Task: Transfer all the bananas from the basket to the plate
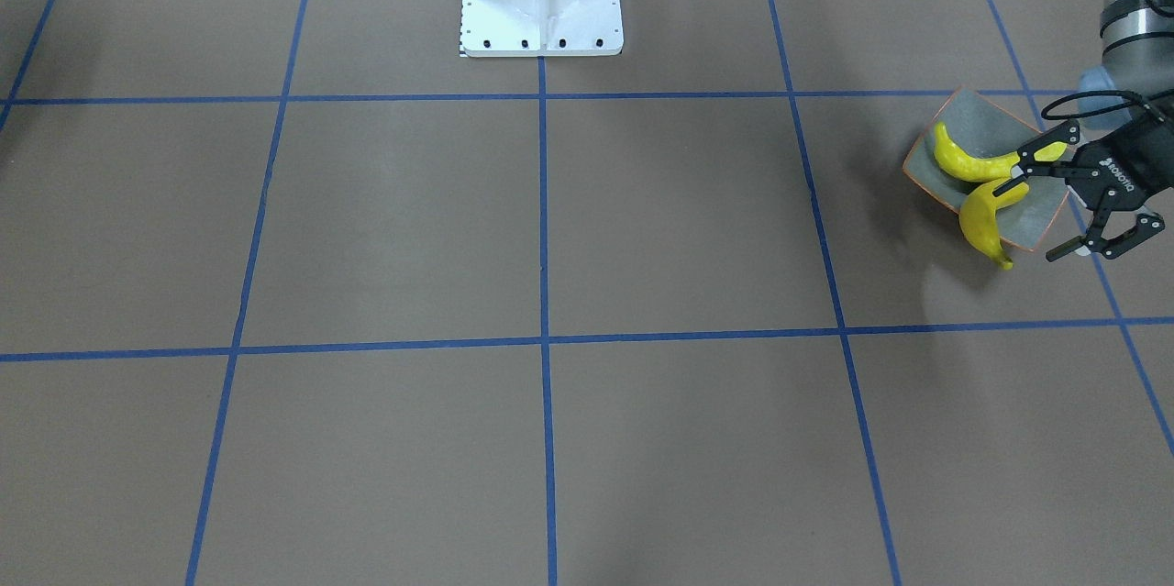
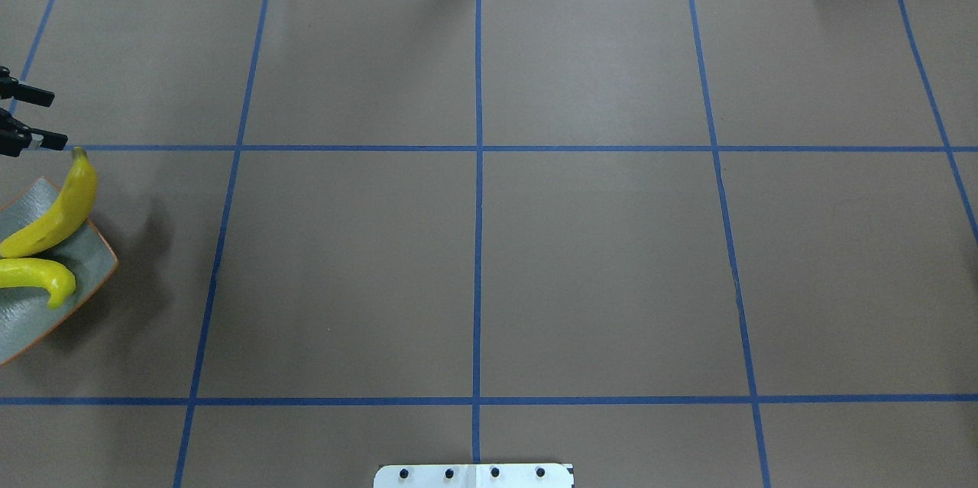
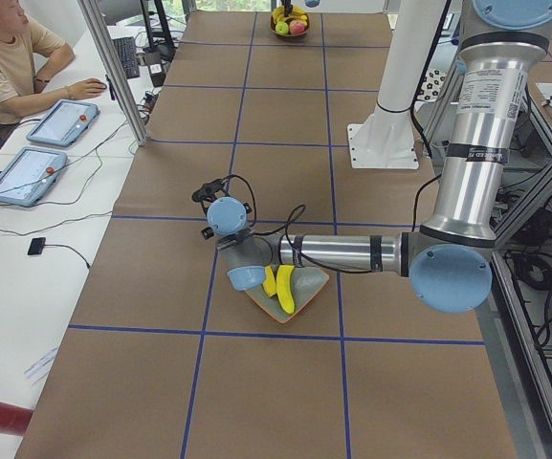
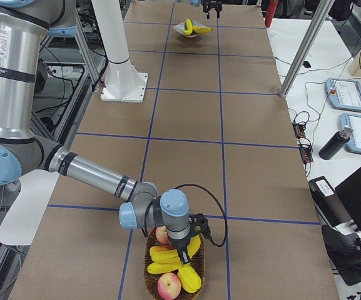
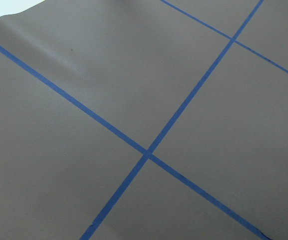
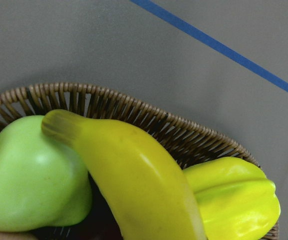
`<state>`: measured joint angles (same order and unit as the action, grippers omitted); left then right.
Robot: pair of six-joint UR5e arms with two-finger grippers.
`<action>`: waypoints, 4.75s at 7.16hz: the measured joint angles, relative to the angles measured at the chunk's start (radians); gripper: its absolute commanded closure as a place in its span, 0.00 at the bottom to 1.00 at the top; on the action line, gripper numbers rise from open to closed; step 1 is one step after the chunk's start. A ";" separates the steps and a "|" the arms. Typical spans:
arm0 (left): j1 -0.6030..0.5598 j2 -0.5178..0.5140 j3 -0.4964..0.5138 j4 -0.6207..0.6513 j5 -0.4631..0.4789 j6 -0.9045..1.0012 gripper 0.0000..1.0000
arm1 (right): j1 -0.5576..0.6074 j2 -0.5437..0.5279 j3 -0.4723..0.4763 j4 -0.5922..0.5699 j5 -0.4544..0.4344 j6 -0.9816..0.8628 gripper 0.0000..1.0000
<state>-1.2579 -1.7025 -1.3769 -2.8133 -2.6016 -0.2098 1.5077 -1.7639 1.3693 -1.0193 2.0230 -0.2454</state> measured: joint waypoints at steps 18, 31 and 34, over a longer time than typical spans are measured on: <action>0.371 -0.382 -0.211 0.003 0.341 -1.262 0.00 | -0.583 0.655 0.498 -0.155 -0.013 1.767 1.00; 0.534 -0.410 -0.280 -0.029 0.365 -1.269 1.00 | -0.934 0.826 0.504 -0.019 -0.315 1.859 1.00; 0.534 -0.406 -0.279 -0.055 0.364 -1.267 1.00 | -0.935 0.830 0.501 -0.019 -0.314 1.855 0.01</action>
<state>-0.7240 -2.1087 -1.6558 -2.8680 -2.2372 -1.4769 0.5730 -0.9334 1.8706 -1.0386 1.7088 1.6096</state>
